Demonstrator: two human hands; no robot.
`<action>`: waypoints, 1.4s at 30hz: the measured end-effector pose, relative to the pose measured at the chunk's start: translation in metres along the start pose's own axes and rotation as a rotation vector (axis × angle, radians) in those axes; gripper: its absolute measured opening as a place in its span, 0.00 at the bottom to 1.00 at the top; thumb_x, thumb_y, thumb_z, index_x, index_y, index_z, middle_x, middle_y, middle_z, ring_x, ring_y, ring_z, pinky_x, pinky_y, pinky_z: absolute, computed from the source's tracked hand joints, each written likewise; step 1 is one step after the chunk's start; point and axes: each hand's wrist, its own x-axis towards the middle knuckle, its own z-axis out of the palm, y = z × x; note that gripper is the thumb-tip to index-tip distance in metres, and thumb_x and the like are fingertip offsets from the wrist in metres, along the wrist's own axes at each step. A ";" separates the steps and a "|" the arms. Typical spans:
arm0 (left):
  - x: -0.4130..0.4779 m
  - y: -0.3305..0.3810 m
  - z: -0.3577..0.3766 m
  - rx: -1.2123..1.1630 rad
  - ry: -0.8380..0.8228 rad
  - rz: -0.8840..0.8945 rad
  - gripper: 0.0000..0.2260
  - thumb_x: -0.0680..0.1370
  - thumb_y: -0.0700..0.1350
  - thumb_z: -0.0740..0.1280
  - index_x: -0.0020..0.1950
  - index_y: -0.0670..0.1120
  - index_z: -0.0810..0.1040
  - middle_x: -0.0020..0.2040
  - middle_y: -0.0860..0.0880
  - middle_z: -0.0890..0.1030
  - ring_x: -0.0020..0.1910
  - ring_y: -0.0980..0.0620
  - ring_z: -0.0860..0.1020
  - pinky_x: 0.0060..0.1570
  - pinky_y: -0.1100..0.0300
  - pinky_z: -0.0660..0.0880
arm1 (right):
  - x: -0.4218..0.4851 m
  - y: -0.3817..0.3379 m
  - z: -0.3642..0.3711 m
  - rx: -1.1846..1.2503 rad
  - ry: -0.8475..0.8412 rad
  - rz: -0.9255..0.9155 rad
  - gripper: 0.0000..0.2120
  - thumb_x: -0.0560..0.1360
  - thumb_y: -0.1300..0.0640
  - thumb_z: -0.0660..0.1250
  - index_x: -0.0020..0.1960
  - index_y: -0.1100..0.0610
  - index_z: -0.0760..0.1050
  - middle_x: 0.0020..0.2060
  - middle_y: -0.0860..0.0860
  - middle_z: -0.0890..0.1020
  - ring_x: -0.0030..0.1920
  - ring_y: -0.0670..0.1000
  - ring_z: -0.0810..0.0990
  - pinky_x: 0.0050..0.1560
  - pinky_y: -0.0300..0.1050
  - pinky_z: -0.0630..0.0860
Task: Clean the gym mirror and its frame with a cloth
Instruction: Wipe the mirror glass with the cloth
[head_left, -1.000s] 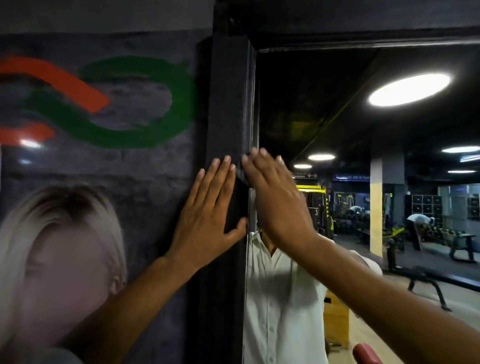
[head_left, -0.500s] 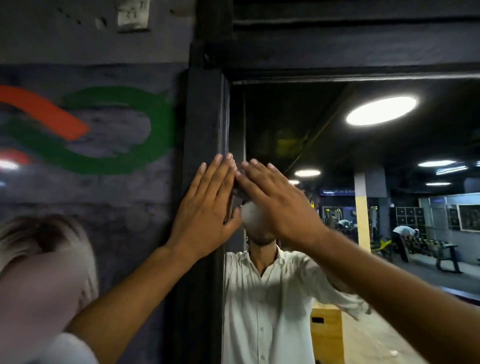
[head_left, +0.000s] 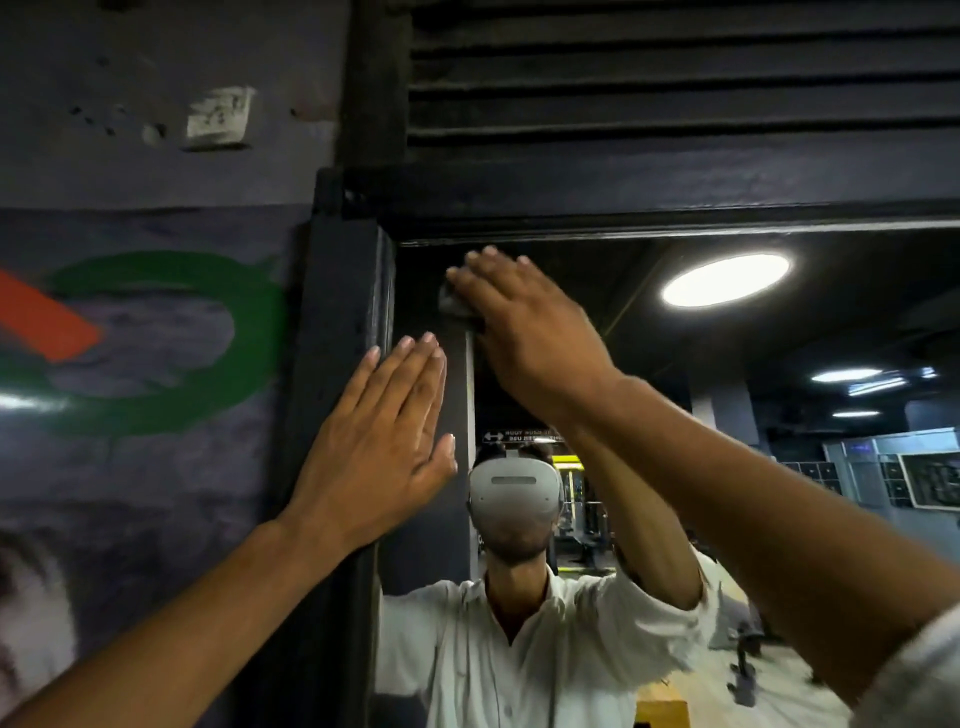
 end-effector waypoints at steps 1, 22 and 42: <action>0.003 -0.002 0.000 -0.005 0.005 0.006 0.35 0.82 0.57 0.57 0.84 0.38 0.61 0.85 0.40 0.62 0.85 0.43 0.60 0.83 0.41 0.57 | 0.001 0.008 -0.003 0.005 0.046 0.083 0.28 0.84 0.57 0.63 0.83 0.52 0.63 0.81 0.53 0.66 0.83 0.53 0.59 0.84 0.50 0.51; 0.048 0.082 0.019 -0.116 -0.002 -0.025 0.35 0.85 0.59 0.49 0.87 0.42 0.48 0.88 0.42 0.48 0.87 0.46 0.46 0.85 0.44 0.46 | -0.116 0.023 -0.046 0.022 -0.086 0.077 0.29 0.84 0.56 0.61 0.84 0.53 0.60 0.83 0.55 0.63 0.84 0.53 0.56 0.84 0.53 0.50; 0.060 0.188 0.014 -0.218 0.013 0.072 0.35 0.82 0.55 0.55 0.86 0.40 0.56 0.87 0.41 0.54 0.86 0.43 0.52 0.83 0.39 0.53 | -0.181 0.075 -0.079 0.063 0.154 0.568 0.28 0.85 0.61 0.60 0.84 0.53 0.60 0.83 0.51 0.60 0.85 0.50 0.52 0.85 0.56 0.51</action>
